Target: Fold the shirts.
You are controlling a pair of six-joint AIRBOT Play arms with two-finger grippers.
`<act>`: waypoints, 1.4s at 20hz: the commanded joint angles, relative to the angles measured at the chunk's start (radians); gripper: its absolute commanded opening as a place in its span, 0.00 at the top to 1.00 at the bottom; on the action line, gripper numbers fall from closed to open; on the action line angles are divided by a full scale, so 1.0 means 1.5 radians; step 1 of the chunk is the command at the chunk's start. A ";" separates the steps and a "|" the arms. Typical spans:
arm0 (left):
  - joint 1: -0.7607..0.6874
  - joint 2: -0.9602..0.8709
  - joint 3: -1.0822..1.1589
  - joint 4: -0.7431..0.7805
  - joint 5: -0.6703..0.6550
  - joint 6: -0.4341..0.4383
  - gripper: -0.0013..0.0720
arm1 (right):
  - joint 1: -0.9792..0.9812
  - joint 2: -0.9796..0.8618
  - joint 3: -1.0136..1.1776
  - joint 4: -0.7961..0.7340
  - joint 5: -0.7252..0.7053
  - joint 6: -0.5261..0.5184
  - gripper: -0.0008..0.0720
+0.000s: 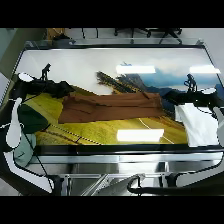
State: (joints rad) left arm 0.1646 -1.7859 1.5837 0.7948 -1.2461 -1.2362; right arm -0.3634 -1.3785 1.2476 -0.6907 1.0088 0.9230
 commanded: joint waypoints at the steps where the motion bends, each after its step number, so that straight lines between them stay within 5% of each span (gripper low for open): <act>1: 0.035 0.029 0.010 -0.001 -0.077 -0.020 0.24 | 0.004 -0.036 0.004 0.007 0.033 0.005 0.28; 7: 0.040 0.089 0.010 -0.001 -0.110 -0.022 0.24 | 0.037 -0.083 0.004 0.065 0.036 -0.007 0.32; 8: 0.032 0.095 0.010 -0.002 -0.109 -0.022 0.24 | 0.038 -0.090 0.004 0.068 0.036 -0.007 0.50; 9: 0.019 0.099 0.010 -0.002 -0.108 -0.022 0.35 | 0.038 -0.093 0.004 0.070 0.033 -0.007 0.66; 10: 0.003 0.100 0.010 -0.003 -0.104 -0.021 0.55 | 0.038 -0.093 0.006 0.070 0.023 -0.008 0.72; 11: -0.016 0.099 0.010 -0.001 -0.091 -0.019 0.67 | 0.038 -0.093 0.010 0.073 0.021 -0.027 0.92; 12: -0.038 0.099 0.003 -0.002 -0.063 -0.019 0.67 | 0.038 -0.092 0.018 0.078 0.021 -0.038 0.96; 13: -0.063 0.099 -0.008 -0.004 -0.026 -0.019 0.67 | 0.038 -0.092 0.027 0.084 0.028 -0.038 0.96; 15: -0.125 0.099 -0.044 -0.002 0.059 -0.016 0.96 | 0.038 -0.085 0.046 0.103 0.067 -0.036 0.96; 20: -0.333 0.038 -0.121 -0.001 0.352 -0.014 0.96 | 0.032 0.010 0.078 0.106 0.185 -0.003 0.96; 28: -0.551 -0.240 0.169 -0.003 0.321 -0.128 0.96 | 0.025 0.187 0.147 0.165 0.283 0.021 0.96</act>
State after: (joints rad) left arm -0.5678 -2.0224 1.6955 0.7910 -0.7582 -1.3548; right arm -0.3241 -1.1709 1.4300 -0.4686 1.3739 0.9321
